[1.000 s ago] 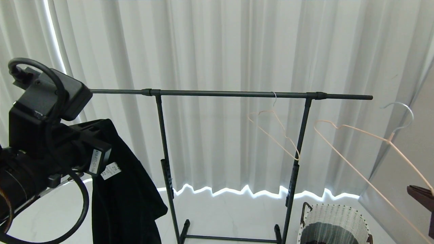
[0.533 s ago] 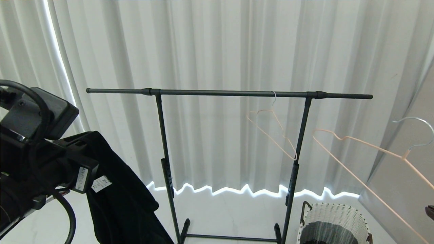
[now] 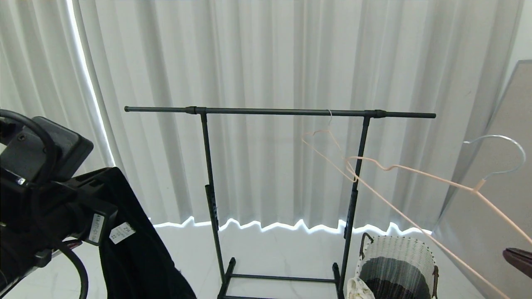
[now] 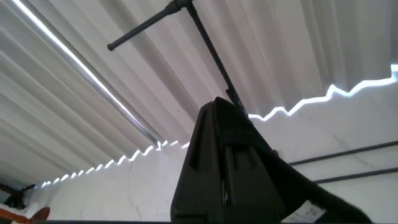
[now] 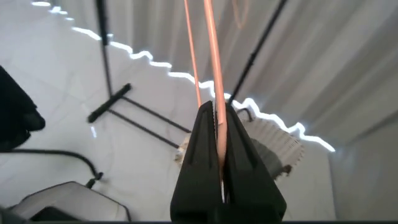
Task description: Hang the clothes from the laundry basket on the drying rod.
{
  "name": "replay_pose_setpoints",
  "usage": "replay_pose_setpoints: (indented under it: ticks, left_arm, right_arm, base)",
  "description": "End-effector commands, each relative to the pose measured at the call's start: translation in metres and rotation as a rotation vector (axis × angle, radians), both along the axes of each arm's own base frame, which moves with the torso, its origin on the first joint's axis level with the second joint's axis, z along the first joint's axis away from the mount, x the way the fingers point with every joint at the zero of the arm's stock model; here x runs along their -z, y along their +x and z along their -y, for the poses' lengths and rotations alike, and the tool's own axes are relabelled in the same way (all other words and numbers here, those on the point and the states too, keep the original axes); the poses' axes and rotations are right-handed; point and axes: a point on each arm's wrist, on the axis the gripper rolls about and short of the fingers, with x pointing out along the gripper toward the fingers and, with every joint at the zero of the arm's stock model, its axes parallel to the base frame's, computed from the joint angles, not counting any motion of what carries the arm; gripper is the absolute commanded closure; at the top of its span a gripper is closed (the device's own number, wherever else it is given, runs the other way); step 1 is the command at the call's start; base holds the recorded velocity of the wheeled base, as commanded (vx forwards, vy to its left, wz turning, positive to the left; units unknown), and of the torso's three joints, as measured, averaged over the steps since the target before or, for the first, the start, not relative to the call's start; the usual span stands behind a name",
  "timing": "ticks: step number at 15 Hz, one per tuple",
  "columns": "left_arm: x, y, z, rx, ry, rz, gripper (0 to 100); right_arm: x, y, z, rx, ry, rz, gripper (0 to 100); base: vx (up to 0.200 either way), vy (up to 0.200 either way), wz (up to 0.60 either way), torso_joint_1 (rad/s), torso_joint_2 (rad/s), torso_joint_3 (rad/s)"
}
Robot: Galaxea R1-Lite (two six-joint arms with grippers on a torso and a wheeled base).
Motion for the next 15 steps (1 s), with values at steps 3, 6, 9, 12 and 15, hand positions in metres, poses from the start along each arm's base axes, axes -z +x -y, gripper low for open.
replay_pose_setpoints:
  ticks: [3,6,9,12,15]
  left_arm:
    - [0.010,0.013,0.011,0.009,0.024,-0.057,100]
    - [0.020,0.043,0.031,-0.031,-0.083,-0.126,100]
    - [0.029,0.074,0.052,-0.088,-0.198,-0.170,100]
    - [0.032,0.087,0.069,-0.065,-0.197,-0.184,100]
    - [0.025,0.098,0.084,-0.049,-0.247,-0.168,100]
  right_arm:
    - [0.006,0.018,-0.031,-0.278,-0.034,-0.143,100]
    - [0.006,0.006,-0.060,-0.513,0.017,-0.261,100]
    - [0.001,-0.006,-0.076,-0.629,0.107,-0.344,100]
    - [0.002,0.001,-0.091,-0.625,0.126,-0.356,100]
    - [0.008,0.018,-0.105,-0.556,0.140,-0.376,100]
  base:
    - [0.000,0.000,0.00,0.000,0.00,0.000]
    - [0.000,0.000,0.00,0.000,0.00,0.000]
    - [0.000,0.000,0.00,0.000,0.00,0.000]
    - [0.000,0.000,0.00,0.000,0.00,0.000]
    - [0.000,0.000,0.00,0.000,0.00,0.000]
